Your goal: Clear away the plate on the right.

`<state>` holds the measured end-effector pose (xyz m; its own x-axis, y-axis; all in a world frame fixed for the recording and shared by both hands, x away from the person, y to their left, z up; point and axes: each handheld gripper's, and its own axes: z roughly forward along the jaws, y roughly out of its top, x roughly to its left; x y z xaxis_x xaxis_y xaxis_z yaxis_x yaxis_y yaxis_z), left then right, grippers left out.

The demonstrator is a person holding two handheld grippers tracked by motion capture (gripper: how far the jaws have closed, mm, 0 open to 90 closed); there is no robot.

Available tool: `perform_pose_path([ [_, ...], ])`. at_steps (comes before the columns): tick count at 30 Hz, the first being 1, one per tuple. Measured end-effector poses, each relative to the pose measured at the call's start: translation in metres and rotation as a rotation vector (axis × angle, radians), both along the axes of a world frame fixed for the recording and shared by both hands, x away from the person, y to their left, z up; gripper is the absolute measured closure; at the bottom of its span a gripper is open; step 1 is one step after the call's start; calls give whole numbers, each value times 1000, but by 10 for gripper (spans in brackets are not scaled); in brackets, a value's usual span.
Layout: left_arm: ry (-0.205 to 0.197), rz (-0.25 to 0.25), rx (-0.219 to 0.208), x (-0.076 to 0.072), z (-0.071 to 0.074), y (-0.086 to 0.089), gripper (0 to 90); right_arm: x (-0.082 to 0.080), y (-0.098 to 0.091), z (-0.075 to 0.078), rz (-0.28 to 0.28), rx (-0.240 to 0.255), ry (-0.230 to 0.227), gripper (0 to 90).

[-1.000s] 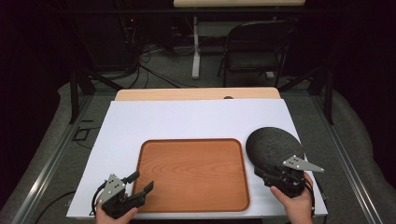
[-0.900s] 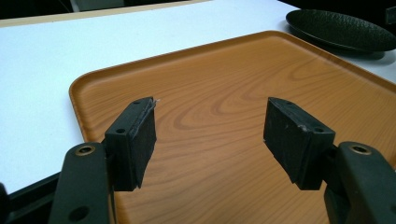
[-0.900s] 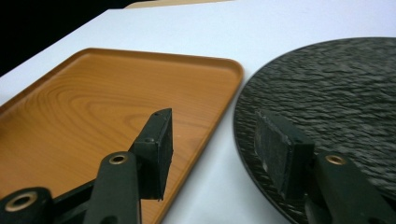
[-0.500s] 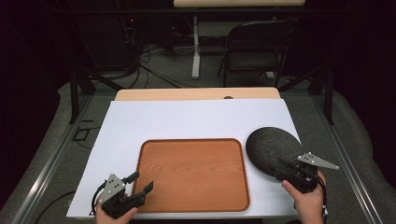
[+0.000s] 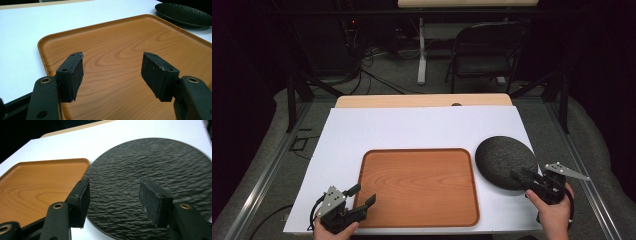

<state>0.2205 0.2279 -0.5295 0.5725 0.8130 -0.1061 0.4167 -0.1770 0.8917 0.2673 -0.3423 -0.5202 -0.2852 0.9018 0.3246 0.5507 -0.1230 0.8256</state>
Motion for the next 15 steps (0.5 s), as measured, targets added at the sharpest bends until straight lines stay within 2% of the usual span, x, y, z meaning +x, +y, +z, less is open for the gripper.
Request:
perform_pose_path([
  [5, 3, 3, 1, 0, 0, 0, 344, 0, -12, -2, -45, 29, 10, 418],
  [15, 9, 2, -3, 1, 0, 0, 343, 3, -32, -11, -132, 79, 73, 418],
])
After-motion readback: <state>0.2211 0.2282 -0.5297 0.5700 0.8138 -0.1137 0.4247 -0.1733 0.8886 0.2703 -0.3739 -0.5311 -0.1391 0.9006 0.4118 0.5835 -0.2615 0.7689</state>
